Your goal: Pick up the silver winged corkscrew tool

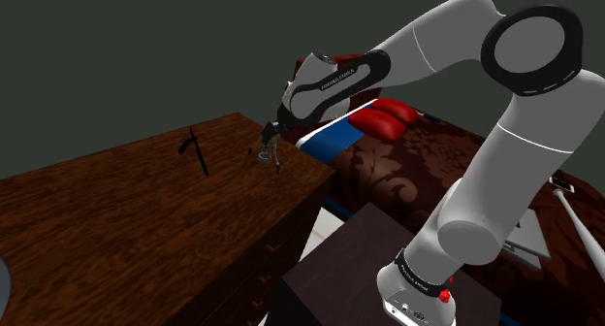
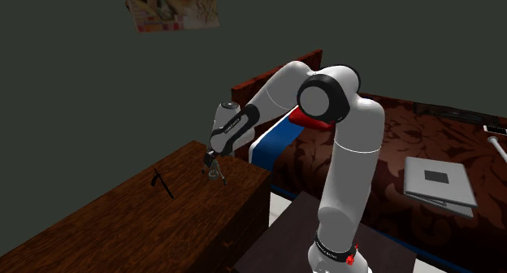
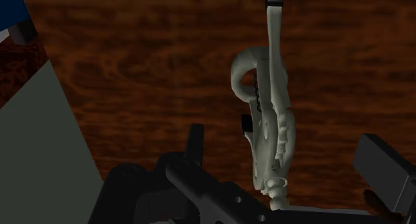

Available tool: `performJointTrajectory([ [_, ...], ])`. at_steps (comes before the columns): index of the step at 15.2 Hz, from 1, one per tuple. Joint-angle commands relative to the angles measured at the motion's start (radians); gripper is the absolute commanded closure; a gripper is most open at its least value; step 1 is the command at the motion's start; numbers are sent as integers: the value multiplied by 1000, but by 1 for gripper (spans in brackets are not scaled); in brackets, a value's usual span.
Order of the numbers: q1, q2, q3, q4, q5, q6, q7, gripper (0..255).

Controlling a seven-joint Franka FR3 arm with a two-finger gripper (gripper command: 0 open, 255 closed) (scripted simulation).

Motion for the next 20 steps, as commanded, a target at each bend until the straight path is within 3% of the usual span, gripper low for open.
performJointTrajectory([
  [1,0,21,1,-6,7,28,-6,0],
  [4,-1,27,2,-8,8,36,-7,0],
  [5,-1,28,2,-7,9,35,-8,255],
  [14,-1,28,2,-8,8,36,-7,255],
  [20,0,-34,-2,12,-9,-45,7,255],
])
